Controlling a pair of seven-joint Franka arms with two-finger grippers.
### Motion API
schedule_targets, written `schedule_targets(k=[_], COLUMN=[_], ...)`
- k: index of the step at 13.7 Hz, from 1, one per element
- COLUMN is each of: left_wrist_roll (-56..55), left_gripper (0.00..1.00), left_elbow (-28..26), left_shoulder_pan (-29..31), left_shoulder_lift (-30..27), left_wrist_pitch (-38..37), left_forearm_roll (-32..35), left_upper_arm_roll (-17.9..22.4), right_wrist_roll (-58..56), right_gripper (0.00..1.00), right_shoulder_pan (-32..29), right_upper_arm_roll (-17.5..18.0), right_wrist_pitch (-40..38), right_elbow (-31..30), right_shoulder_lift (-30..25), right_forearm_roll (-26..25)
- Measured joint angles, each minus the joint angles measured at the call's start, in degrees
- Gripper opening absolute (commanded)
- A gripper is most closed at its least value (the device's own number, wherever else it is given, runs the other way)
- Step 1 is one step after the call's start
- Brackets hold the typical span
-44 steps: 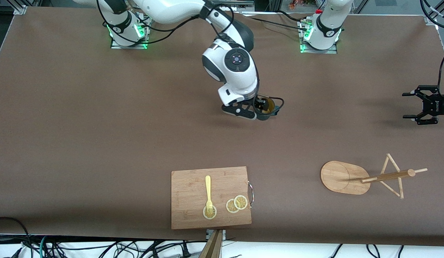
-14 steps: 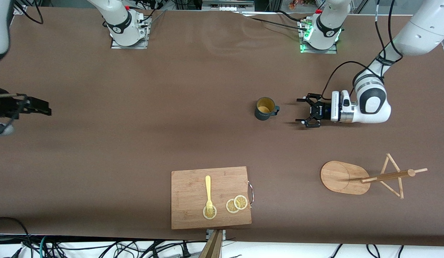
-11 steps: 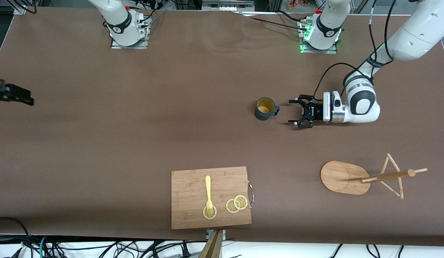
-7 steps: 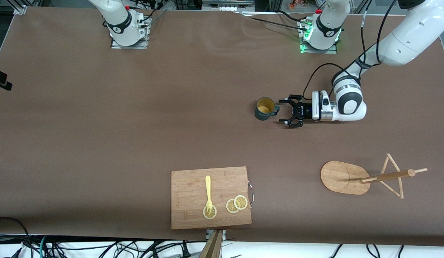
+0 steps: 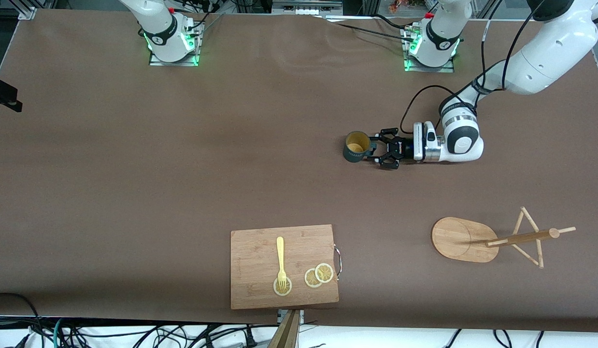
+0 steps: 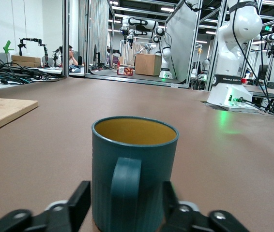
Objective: Pass cup and hang on rack
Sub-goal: 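Close the left gripper on the teal mug's handle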
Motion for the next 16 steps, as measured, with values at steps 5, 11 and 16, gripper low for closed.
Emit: schedule_targets(k=[5, 11, 16], left_wrist_roll=[0.1, -1.4, -12.3], left_gripper=[0.00, 0.00, 0.00], left_elbow=[0.1, 0.4, -2.8], left_shoulder_pan=[0.0, 4.1, 12.3], left_shoulder_lift=[0.0, -1.7, -9.1], left_wrist_pitch=[0.0, -1.8, -6.7], left_forearm_roll=[0.0, 0.0, 6.0], left_upper_arm_roll=[0.0, 0.2, 0.7], right_wrist_roll=[3.1, 3.4, 3.5], right_gripper=[1.00, 1.00, 1.00], right_shoulder_pan=[0.0, 0.0, 0.0], right_upper_arm_roll=[1.2, 1.3, 1.4], right_wrist_pitch=[-0.8, -0.7, -0.7], right_elbow=[-0.2, -0.6, -0.7], right_shoulder_lift=[0.0, 0.4, 0.4], right_forearm_roll=[0.0, 0.1, 0.1])
